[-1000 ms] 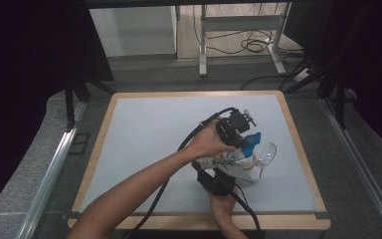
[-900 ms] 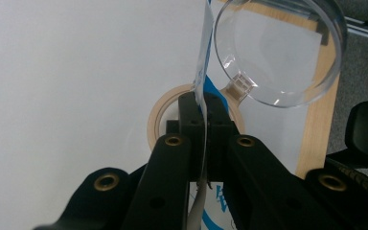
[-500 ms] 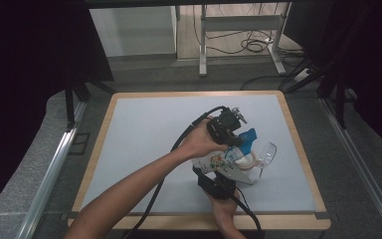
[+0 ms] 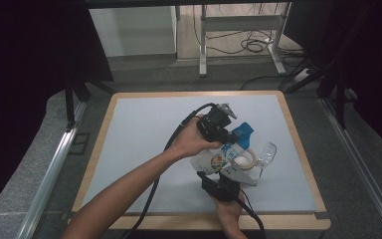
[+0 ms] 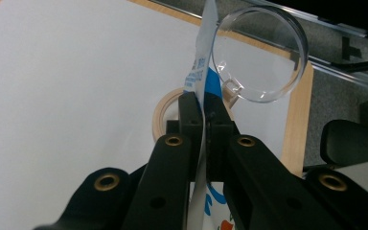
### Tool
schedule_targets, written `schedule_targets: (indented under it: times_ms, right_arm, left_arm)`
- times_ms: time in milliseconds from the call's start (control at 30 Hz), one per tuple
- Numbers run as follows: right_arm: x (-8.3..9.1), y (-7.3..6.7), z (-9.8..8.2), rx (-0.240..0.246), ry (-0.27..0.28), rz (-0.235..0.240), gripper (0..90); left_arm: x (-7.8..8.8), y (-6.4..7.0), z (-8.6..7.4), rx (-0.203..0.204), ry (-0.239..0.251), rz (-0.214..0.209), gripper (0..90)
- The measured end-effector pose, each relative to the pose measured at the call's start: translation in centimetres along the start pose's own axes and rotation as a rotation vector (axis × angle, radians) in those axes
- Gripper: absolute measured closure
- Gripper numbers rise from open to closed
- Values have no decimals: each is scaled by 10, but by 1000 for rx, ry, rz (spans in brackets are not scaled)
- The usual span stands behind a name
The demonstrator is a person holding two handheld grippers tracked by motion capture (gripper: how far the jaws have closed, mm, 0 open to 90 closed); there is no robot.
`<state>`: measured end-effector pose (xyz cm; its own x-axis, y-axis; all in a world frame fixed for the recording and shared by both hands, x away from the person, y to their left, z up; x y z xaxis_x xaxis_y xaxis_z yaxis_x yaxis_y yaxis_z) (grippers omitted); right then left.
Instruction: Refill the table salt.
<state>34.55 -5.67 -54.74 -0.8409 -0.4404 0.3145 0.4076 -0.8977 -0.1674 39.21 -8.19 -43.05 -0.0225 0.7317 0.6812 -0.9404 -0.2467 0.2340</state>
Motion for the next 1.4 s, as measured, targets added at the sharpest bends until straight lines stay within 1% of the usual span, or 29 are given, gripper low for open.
schedule_targets:
  times_ms: [167,233,300,333,400,467,533,600,667,767,800,833,867,933,1000,1033,1100,1133,1167,1200,1233,1333,1400]
  right_arm:
    - [0,4,-4,0,-24,-9,487]
    - [-1,6,-6,11,-31,-12,483]
    - [-1,7,-7,9,-37,-16,479]
    - [-1,8,-8,9,-42,-19,479]
    - [-1,9,-9,9,-53,-24,475]
    - [0,11,-9,11,-50,-33,475]
    - [1,13,-7,2,-48,-35,475]
    - [3,16,-6,-3,-41,-42,476]
    - [4,18,-4,-9,-35,-44,476]
    - [4,19,-6,-6,-36,-44,475]
    - [3,18,-6,-9,-40,-43,476]
    - [3,18,-7,-8,-41,-44,475]
    - [3,18,-7,-9,-41,-43,475]
    - [4,18,-7,-7,-42,-44,475]
    - [5,19,-7,-9,-43,-43,472]
    - [5,20,-7,-4,-40,-46,472]
    - [7,22,-8,-7,-43,-49,467]
    - [8,23,-8,-10,-43,-48,464]
    - [8,24,-9,-5,-44,-48,461]
    - [9,25,-10,-2,-45,-49,459]
    - [10,25,-10,-4,-49,-46,453]
    - [13,26,-12,-5,-58,-38,437]
    - [15,28,-12,7,-55,-33,423]
  left_arm:
    - [0,0,-2,7,8,-6,896]
    - [0,-1,-3,10,14,-6,896]
    - [1,-2,-5,10,10,-6,895]
    - [1,-3,-5,15,20,-6,895]
    - [2,-3,-6,19,23,-8,895]
    - [2,-3,-8,16,20,-7,896]
    - [2,-4,-10,11,16,-6,896]
    - [3,-5,-11,15,11,-3,896]
    - [3,-5,-11,26,32,-11,896]
    - [5,-5,-11,28,28,-14,896]
    - [4,-5,-10,26,40,-16,896]
    - [4,-4,-11,20,33,-19,896]
    - [4,-3,-10,23,42,-21,896]
    - [3,-2,-9,17,43,-24,896]
    - [2,-2,-9,11,31,-24,896]
    - [2,-1,-9,17,30,-22,896]
    - [0,-2,-10,19,42,-26,897]
    - [0,-3,-11,22,40,-24,897]
    - [-1,-3,-10,23,57,-28,897]
    - [0,-3,-11,23,50,-27,897]
    - [0,-3,-12,26,54,-30,897]
    - [0,-4,-13,28,77,-34,897]
    - [2,-4,-13,34,90,-39,897]
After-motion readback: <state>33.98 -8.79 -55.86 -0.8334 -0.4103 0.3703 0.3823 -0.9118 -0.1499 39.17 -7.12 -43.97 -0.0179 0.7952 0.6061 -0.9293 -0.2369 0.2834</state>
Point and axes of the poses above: each handheld gripper's, and its own axes: x roughly backward along the jaws, z roughly out of its top, y roughly to its right, the point moved 10 cm from there along -x, roughly forward along the jaws, and after that the axes turned 10 degrees about -z, right-handed, at the moved point
